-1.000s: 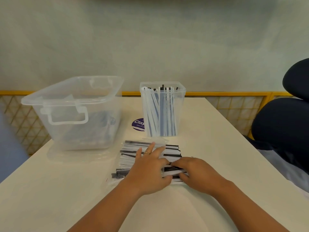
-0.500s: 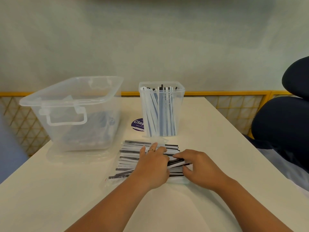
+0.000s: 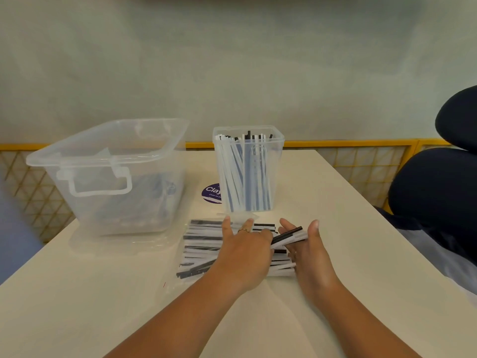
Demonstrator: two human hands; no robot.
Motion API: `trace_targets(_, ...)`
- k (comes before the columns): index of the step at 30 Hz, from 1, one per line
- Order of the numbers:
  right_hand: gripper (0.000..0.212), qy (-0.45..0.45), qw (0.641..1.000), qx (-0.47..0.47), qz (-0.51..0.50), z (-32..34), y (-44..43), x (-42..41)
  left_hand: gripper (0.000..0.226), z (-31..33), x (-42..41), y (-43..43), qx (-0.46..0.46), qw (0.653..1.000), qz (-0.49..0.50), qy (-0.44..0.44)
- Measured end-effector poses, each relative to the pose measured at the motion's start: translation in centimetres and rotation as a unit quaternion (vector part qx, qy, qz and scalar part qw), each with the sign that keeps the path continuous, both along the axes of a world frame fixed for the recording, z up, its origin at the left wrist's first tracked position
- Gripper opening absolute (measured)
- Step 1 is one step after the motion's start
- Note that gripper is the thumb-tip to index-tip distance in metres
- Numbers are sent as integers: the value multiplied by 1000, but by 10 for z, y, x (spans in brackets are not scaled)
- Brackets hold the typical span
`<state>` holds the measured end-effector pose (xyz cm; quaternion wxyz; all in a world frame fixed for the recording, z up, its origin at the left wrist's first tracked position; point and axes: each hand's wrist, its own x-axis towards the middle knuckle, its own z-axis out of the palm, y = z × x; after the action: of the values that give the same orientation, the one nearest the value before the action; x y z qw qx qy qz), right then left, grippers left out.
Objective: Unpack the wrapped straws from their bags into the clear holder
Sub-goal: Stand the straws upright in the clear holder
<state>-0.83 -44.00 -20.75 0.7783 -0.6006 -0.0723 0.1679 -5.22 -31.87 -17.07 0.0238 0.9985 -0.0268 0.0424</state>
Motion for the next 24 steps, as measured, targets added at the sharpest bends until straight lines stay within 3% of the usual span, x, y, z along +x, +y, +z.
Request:
trace_targets(4, 73, -17, 1000, 2, 5, -1, 0, 3, 30, 8, 0, -3, -1, 1000, 2, -25)
trace_targets(7, 89, -24, 999, -19, 36, -4, -1, 5, 25, 16, 1, -6, -61, 995, 2, -78)
trace_targets(10, 76, -52, 994, -88, 24, -9, 1, 8, 22, 24, 3, -6, -158, 978, -24, -130)
trace_targets(12, 56, -86, 987, -138, 17, -8, 6, 8, 23, 31, 4, -6, -270, 949, -45, -158)
trace_targets(17, 51, -230, 920, -316, 27, -27, 12, 13, 13, 57, -2, -5, -506, 821, -96, -245)
trace_targets(20, 26, -265, 898, -349, 33, -28, 12, 11, 12, 73, -5, 0, -573, 760, -95, -292)
trace_targets(24, 28, -297, 883, -361, 30, -29, 12, 13, 12, 86, -6, 9, -597, 719, -83, -345)
